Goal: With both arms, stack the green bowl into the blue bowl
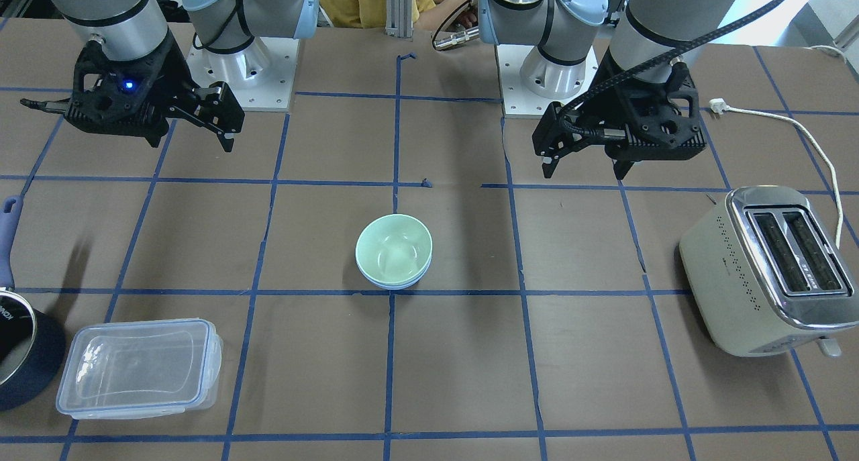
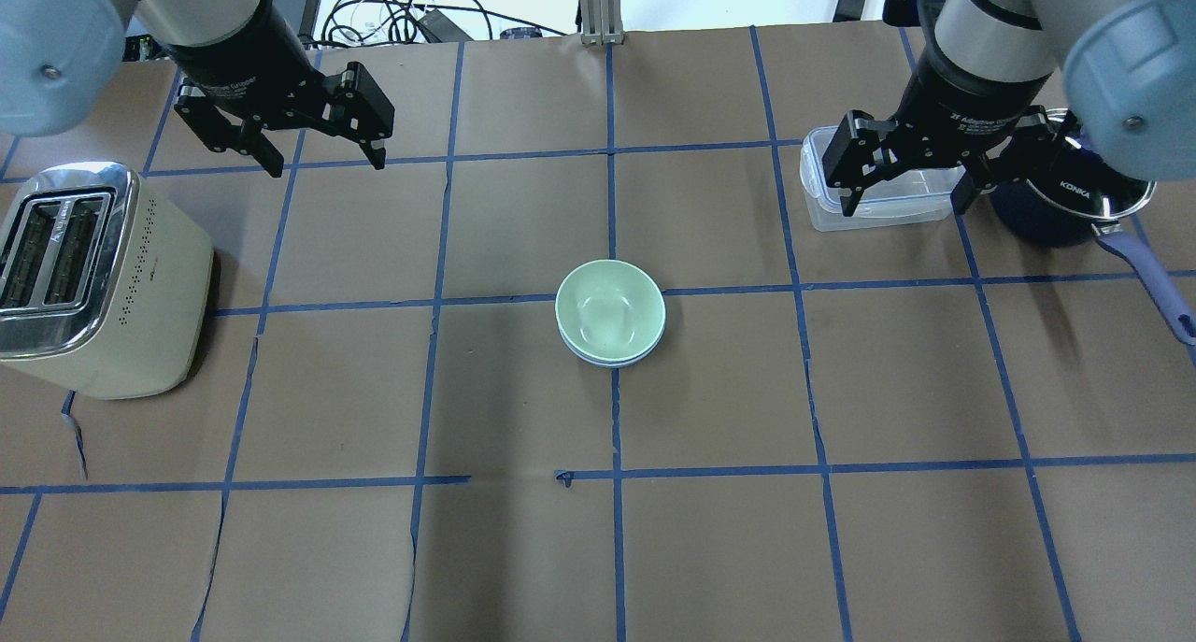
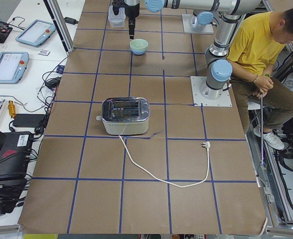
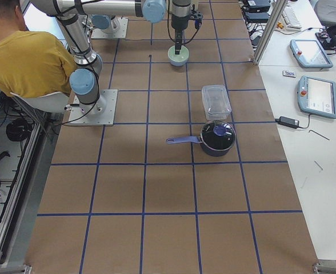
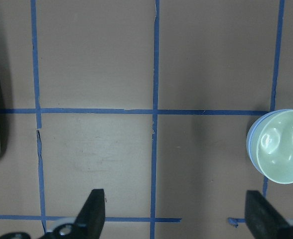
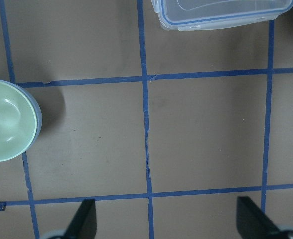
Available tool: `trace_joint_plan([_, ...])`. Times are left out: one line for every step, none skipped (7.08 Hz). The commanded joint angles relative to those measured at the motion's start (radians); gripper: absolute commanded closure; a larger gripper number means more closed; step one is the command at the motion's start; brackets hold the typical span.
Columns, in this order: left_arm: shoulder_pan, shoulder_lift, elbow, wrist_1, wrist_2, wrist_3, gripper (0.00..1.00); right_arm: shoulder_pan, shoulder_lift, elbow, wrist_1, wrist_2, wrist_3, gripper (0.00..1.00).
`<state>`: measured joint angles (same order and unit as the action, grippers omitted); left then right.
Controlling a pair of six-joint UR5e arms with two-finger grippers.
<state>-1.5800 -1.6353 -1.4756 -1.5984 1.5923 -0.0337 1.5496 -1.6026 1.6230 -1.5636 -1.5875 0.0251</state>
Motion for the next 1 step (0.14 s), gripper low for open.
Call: trace_joint_plan([0.000,0.000,0.000,0.000,0.000,0.000,0.00,0.000,0.000,0.000,0.000,-0.002,0.001,0.00])
